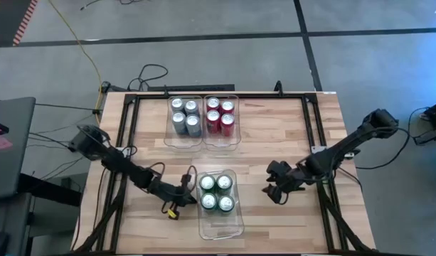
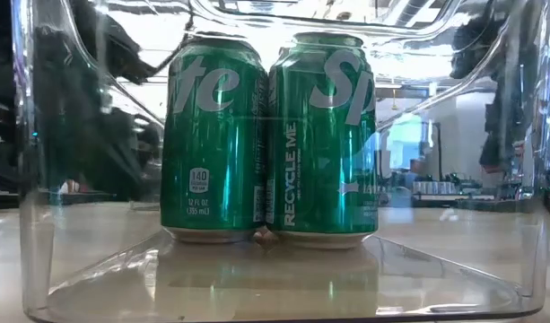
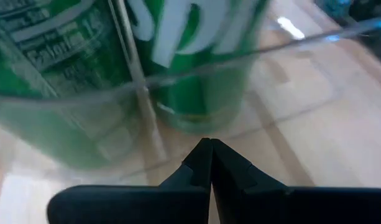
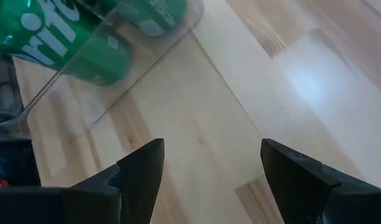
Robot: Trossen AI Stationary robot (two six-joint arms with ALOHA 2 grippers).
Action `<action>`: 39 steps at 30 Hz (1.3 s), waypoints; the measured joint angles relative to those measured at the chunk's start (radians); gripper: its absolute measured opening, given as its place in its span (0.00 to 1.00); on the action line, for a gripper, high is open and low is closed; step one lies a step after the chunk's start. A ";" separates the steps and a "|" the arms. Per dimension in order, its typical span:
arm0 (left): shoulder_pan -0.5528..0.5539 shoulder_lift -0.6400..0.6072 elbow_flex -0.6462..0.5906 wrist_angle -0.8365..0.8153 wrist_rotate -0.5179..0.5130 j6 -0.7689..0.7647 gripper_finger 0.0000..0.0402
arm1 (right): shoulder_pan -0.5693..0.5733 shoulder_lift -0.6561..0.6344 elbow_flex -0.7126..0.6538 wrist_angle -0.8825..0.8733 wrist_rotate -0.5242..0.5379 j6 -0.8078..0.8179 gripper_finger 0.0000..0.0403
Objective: Sort soda cans
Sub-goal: Move the bottom transparent bin to the top right of the table
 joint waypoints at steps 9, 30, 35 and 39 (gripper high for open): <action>0.089 0.110 0.126 -0.005 0.099 0.124 0.00 | 0.043 0.000 0.000 -0.098 0.023 0.132 0.71; 0.332 0.120 0.249 -0.017 0.283 0.278 0.00 | 0.154 0.000 0.000 -0.338 0.172 0.407 0.71; 0.348 0.133 0.287 -0.010 0.283 0.300 0.00 | 0.161 0.000 0.000 -0.346 0.201 0.430 0.71; 0.360 0.192 0.345 -0.003 0.319 0.307 0.00 | 0.161 0.000 0.000 -0.347 0.203 0.431 0.71</action>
